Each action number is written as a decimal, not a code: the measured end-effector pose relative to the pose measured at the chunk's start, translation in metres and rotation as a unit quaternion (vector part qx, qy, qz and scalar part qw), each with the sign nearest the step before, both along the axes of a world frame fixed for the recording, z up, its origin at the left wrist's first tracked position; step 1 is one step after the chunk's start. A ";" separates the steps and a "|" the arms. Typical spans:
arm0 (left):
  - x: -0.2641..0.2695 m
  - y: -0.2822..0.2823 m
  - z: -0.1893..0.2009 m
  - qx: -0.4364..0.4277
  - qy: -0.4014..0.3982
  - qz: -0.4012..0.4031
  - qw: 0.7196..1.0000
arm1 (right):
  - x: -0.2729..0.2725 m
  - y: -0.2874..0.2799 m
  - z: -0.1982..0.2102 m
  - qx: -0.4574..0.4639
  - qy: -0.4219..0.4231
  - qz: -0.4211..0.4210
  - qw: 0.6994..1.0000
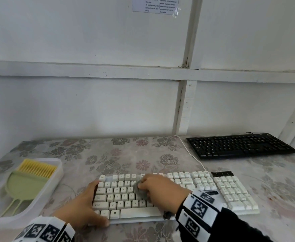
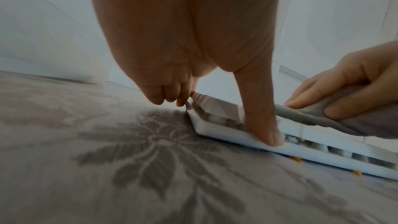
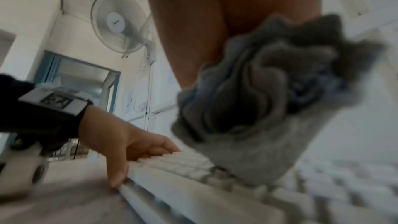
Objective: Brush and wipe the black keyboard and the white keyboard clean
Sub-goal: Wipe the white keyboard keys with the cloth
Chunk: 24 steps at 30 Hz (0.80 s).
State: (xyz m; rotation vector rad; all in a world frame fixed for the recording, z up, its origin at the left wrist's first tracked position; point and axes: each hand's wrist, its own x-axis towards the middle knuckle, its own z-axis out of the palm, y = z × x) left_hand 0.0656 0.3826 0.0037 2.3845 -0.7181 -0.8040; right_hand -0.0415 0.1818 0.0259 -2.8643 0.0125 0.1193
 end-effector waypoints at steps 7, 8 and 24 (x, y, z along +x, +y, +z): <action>0.001 0.000 -0.003 -0.001 -0.005 -0.003 1.000 | -0.043 -0.054 -0.012 -0.046 -0.018 -0.080 0.996; 0.001 0.000 -0.003 -0.001 -0.007 -0.003 1.000 | -0.049 -0.062 -0.013 -0.039 -0.018 -0.104 0.994; 0.009 0.004 -0.013 -0.021 0.016 -0.005 1.000 | -0.010 -0.001 0.015 0.058 -0.015 -0.039 0.997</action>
